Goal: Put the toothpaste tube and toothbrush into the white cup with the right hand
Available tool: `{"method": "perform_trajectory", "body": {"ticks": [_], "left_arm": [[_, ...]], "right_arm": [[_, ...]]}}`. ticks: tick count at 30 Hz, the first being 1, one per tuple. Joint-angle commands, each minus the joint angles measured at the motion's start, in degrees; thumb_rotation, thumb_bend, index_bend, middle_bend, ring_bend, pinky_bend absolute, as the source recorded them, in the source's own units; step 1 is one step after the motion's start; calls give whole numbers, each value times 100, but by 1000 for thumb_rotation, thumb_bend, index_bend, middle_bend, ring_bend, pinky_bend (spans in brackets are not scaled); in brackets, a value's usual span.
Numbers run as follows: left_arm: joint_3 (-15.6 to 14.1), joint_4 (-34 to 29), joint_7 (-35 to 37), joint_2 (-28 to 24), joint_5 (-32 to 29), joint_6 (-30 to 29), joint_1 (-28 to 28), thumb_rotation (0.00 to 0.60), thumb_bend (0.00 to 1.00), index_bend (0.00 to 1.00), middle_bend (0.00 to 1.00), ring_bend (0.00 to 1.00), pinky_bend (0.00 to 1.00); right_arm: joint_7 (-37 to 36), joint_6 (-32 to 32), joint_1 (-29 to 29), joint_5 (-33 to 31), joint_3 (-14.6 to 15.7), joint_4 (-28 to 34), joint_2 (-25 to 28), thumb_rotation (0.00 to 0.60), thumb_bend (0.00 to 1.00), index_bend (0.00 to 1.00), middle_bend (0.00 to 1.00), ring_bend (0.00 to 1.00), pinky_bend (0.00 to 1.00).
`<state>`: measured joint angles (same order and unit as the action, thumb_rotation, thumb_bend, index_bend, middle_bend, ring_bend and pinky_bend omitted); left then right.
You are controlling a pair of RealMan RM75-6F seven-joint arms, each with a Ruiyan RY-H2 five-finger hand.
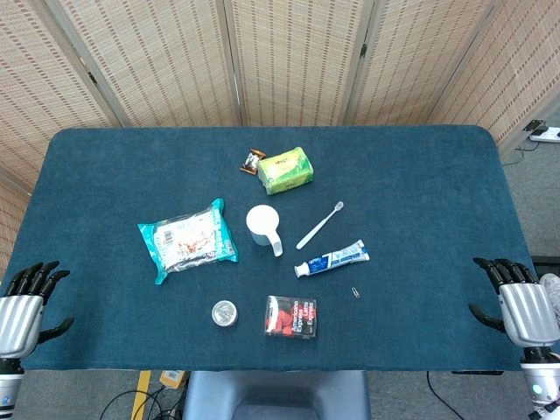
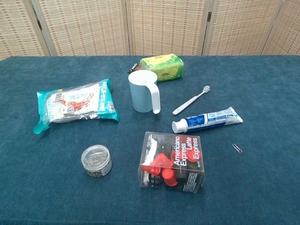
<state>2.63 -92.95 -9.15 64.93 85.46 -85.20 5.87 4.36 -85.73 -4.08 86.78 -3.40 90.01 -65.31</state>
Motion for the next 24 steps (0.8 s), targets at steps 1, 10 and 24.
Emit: {"method": "perform_trajectory", "body": {"ticks": [1,10,24], "left_arm": [[0,0,-6,6,-2,8,6,600,204,254,165,128,163],[5,-21,4,-1,30,-51,-9,600,204,254,165,128,163],[-25,-27,60,-34,100,-173,-78,600,203,259,165,128,163]], "right_arm": [[-4,-4,-1,3,-3,-3,-3,600,94,220,314,209,250],[-68,-61,6,79,5,-49,-15,600,94,220,316,209,250],[53,67,-154,329,47,33,0,600,94,220,331,209,250]]}}
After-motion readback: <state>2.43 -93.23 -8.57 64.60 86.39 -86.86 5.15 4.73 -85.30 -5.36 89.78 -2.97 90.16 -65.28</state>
